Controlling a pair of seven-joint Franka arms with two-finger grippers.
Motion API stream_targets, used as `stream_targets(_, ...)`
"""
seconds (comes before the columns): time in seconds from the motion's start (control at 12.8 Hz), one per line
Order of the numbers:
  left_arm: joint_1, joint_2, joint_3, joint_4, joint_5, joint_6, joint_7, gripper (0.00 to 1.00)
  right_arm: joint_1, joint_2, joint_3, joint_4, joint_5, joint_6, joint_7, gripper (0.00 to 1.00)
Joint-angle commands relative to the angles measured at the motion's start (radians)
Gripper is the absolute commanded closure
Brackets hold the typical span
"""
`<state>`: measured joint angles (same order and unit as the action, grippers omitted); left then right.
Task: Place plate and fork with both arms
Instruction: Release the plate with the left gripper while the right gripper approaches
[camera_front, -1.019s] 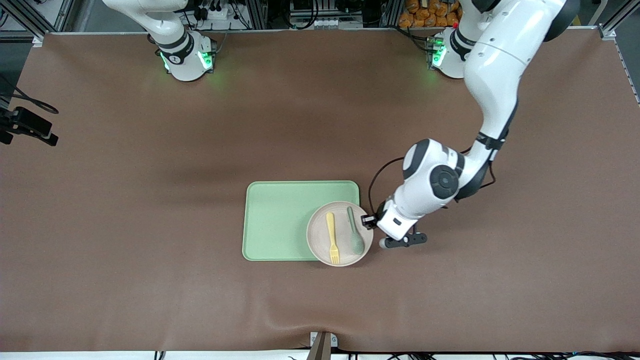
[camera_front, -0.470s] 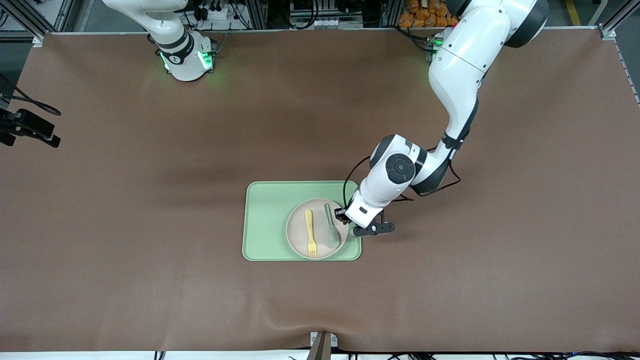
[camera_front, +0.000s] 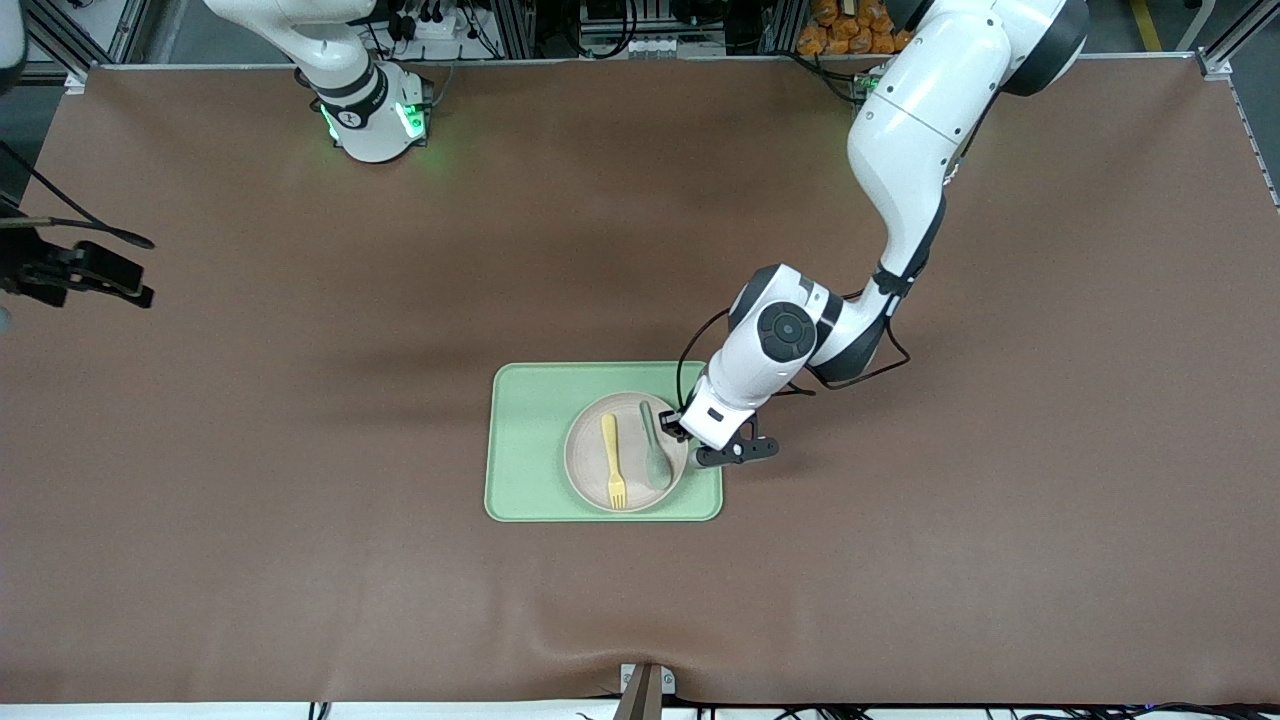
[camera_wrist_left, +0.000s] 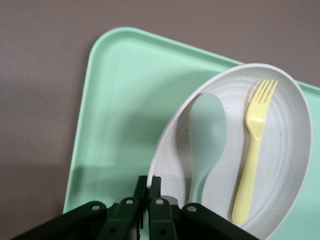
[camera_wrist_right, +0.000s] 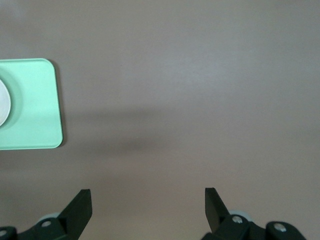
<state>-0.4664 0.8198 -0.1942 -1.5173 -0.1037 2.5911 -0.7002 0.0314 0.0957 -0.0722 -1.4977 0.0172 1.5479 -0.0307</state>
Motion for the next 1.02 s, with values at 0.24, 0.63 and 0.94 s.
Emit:
stream_targets(0.24, -0.018, 0.013, 0.012, 0.023, -0.001, 0.006, -0.091, 0.14, 0.047, 0.058, 0.0, 0.017, 0.105, 0.007, 0.005, 0.0)
stream_targets(0.63, -0.011, -0.019, 0.015, 0.023, 0.004, 0.004, -0.09, 0.0, 0.145, 0.13, 0.005, 0.02, 0.127, 0.118, 0.003, 0.0)
stream_targets(0.94, 0.034, -0.079, 0.015, 0.02, 0.045, -0.037, -0.087, 0.0, 0.206, 0.228, 0.029, 0.036, 0.15, 0.254, -0.006, 0.0)
